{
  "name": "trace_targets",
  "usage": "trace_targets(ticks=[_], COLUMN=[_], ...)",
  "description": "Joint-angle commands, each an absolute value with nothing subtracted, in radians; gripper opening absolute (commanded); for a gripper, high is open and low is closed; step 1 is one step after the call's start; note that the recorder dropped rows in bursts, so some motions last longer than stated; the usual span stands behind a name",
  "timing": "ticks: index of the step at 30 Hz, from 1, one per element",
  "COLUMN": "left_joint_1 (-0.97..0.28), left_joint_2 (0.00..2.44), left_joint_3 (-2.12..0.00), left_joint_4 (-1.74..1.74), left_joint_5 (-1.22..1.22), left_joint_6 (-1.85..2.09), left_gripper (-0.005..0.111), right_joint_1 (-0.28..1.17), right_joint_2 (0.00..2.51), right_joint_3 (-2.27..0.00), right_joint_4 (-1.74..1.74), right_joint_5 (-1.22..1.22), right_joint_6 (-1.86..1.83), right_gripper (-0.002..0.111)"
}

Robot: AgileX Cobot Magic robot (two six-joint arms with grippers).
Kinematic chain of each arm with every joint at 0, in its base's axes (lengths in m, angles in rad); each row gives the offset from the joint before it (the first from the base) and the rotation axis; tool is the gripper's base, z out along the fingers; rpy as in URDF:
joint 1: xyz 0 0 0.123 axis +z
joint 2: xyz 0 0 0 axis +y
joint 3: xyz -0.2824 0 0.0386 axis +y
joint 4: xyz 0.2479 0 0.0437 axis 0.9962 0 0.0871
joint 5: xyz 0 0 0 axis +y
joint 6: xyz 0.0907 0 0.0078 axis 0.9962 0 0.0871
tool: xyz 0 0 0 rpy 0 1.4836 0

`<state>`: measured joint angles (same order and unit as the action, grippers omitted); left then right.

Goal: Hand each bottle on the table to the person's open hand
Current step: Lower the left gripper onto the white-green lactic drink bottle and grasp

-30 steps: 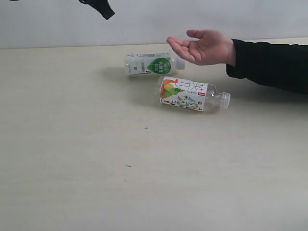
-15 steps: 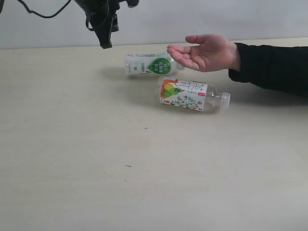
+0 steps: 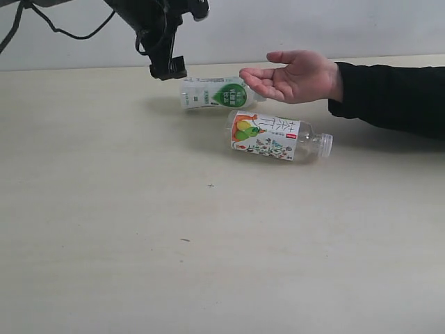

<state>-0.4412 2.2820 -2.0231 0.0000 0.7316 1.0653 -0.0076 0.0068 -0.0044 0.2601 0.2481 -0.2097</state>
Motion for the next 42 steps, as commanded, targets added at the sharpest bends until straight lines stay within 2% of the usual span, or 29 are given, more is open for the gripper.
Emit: trace_targets(ticks=[1, 9, 28, 42], left_joint_1=[-0.443, -0.443, -0.476, -0.478], left_joint_2=[2.324, 2.377, 2.497, 2.512], left_joint_3=[-2.031, -2.031, -2.031, -2.031], left_joint_4=[-0.021, -0.033, -0.068, -0.063], left_joint_5=[0.712, 0.692, 0.462, 0.379], left_joint_6=[1.064, 1.064, 1.078, 1.078], left_gripper=[0.096, 0.096, 0.096, 0.096], right_joint_1=[-0.005, -0.005, -0.005, -0.005], right_joint_2=[0.000, 0.000, 0.000, 0.000], right_joint_3=[0.000, 0.000, 0.000, 0.000], right_joint_4=[0.261, 0.261, 0.261, 0.261], right_joint_5=[0.245, 0.245, 0.245, 0.245], right_joint_6=[-0.210, -0.210, -0.210, -0.210], right_gripper=[0.000, 0.000, 0.000, 0.000])
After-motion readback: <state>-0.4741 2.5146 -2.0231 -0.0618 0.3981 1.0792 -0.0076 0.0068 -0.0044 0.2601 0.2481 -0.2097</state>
